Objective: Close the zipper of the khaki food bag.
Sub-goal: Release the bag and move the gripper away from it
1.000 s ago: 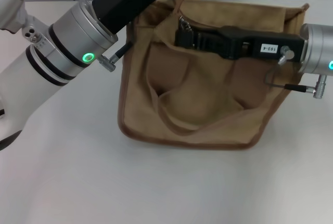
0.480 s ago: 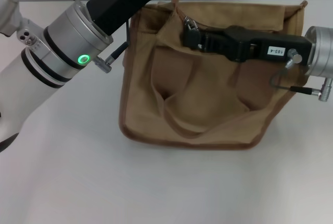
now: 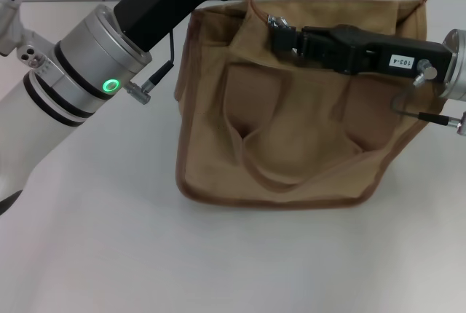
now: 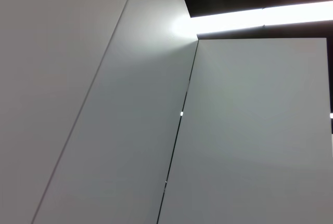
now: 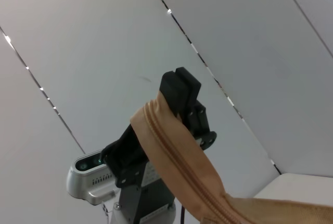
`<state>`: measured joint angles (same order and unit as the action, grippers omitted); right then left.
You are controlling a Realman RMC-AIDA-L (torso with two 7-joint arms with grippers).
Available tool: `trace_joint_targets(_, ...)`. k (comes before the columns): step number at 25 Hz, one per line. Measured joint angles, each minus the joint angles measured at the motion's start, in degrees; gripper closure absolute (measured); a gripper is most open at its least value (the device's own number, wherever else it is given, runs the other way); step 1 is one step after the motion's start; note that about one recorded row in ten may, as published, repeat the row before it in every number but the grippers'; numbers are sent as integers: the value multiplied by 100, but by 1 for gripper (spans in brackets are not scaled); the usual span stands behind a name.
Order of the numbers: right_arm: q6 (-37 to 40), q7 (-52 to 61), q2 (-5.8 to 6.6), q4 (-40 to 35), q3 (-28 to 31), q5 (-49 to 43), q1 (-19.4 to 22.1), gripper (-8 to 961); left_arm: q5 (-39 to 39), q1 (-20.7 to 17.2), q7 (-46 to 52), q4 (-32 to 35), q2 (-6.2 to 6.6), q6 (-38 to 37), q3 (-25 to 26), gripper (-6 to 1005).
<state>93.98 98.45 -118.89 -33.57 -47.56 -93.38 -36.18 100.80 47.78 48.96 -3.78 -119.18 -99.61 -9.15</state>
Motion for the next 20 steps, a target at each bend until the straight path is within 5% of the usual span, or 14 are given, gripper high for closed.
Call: trace_joint_targets(20,-155,27,218,-65,37,-72,205,942,11,-273,-10,212,28,12,356,938)
